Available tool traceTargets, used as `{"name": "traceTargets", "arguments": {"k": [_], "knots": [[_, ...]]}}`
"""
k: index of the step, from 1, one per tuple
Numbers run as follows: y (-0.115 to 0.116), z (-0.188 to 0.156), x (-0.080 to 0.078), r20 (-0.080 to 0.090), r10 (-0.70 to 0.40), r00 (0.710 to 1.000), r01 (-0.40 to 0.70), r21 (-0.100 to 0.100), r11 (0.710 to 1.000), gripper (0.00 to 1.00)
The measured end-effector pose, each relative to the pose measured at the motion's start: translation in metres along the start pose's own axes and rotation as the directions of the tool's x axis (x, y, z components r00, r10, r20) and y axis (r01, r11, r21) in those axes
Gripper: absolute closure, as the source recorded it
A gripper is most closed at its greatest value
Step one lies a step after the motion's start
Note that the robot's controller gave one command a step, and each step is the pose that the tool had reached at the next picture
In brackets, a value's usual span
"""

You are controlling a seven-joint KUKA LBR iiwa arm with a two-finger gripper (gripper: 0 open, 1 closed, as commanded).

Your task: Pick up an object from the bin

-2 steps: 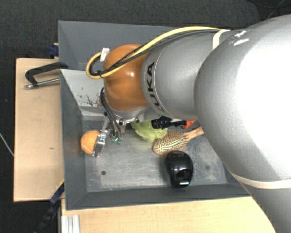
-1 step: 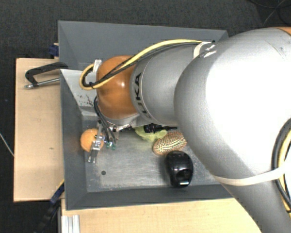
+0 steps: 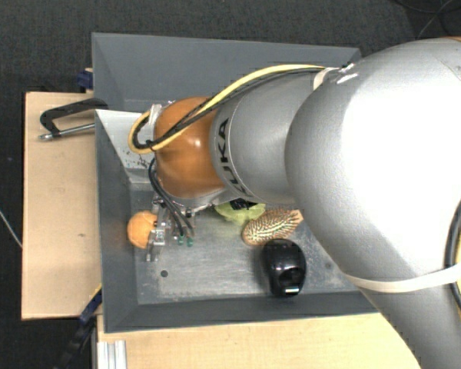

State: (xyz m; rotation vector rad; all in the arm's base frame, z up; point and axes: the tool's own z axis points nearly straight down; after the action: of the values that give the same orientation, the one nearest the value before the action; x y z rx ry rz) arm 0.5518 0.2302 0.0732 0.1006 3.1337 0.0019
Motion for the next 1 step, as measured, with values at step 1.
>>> {"name": "traceTargets", "arguments": {"k": [1], "knots": [[0.0000, 0.0000, 0.0000, 0.000, 0.000, 1.000, 0.000, 0.000, 1.000, 1.00]]}}
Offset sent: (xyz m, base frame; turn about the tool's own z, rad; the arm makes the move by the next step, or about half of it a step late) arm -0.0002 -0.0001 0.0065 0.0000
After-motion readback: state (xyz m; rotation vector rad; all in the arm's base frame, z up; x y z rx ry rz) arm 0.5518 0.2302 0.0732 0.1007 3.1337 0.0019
